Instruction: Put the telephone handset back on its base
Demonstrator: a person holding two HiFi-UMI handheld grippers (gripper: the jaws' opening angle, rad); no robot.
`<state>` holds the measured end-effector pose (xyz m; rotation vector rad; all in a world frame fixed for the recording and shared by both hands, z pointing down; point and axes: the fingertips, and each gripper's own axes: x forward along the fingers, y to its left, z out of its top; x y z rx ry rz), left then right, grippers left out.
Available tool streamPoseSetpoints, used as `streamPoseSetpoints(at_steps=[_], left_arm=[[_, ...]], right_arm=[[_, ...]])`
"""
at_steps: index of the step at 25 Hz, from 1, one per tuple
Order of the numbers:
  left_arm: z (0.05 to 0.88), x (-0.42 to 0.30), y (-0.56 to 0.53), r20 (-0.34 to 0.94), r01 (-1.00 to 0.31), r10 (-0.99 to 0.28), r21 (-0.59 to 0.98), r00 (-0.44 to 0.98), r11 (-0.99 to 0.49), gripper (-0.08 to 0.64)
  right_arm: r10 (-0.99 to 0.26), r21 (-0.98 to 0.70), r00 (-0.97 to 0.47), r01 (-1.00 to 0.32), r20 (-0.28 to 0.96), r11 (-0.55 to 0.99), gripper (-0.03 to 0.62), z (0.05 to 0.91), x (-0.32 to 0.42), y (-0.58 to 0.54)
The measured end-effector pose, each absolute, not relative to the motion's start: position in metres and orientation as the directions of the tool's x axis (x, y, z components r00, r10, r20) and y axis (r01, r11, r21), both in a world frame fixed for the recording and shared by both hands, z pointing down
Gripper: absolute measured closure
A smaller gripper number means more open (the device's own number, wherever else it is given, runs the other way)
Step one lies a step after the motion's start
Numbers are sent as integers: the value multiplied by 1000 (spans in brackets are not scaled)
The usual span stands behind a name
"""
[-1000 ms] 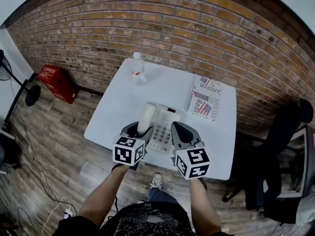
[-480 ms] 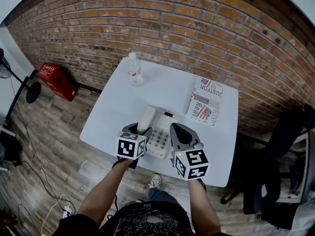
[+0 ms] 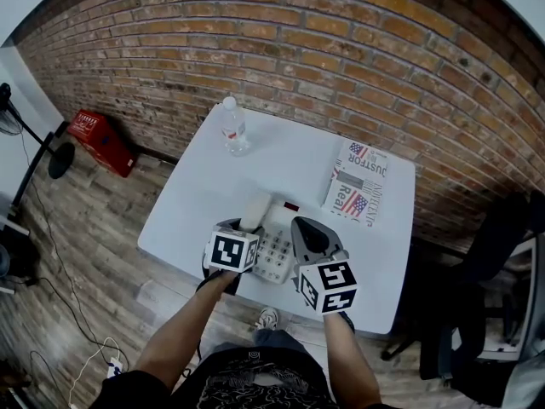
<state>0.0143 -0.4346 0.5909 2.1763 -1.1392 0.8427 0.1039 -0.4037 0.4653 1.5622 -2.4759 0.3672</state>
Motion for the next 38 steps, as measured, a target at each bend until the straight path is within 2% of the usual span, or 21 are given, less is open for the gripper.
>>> streamPoseSetpoints(at_steps=[24, 38], left_arm=[[596, 16, -429, 715, -819, -505, 165, 484, -550, 341], [578, 12, -422, 659, -771, -487, 232, 573, -593, 324]], right_arm=[[-852, -114, -431, -902, 296, 417, 592, 469, 105, -403], [-895, -96, -346, -938, 283, 332, 592, 453, 101, -379]])
